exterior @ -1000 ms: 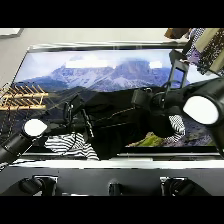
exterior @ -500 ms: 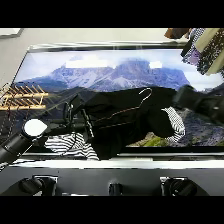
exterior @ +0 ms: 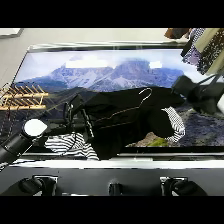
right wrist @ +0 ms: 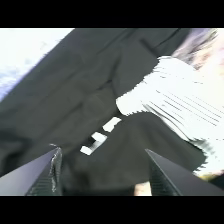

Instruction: Fold the clothes and pants, and hang the long-sleeved shirts on hangers.

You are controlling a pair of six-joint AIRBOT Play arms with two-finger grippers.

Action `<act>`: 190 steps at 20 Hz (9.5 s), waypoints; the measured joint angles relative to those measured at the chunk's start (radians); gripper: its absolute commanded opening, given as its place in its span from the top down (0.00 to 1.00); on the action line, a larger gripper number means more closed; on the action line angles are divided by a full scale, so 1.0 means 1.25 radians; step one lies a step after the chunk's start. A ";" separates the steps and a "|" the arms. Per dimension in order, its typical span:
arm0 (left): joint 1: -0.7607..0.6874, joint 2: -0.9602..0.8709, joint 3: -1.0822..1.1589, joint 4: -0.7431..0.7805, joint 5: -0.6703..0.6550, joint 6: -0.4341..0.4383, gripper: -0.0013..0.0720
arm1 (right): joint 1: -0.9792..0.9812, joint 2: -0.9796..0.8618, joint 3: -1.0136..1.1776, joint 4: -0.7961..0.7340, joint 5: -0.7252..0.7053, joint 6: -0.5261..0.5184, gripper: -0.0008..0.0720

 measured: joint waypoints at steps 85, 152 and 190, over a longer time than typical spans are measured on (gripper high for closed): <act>-0.336 -0.439 0.551 0.750 -0.175 -1.834 0.19 | -0.252 -0.165 0.006 0.584 0.098 -1.320 0.95; 0.072 -0.431 0.587 0.378 -0.276 -1.103 0.95 | -0.046 -0.014 -0.087 0.420 0.262 -1.057 0.96; 0.023 -0.401 0.780 0.404 -0.331 -1.062 0.23 | -0.047 -0.298 -0.087 0.592 0.093 -1.160 0.96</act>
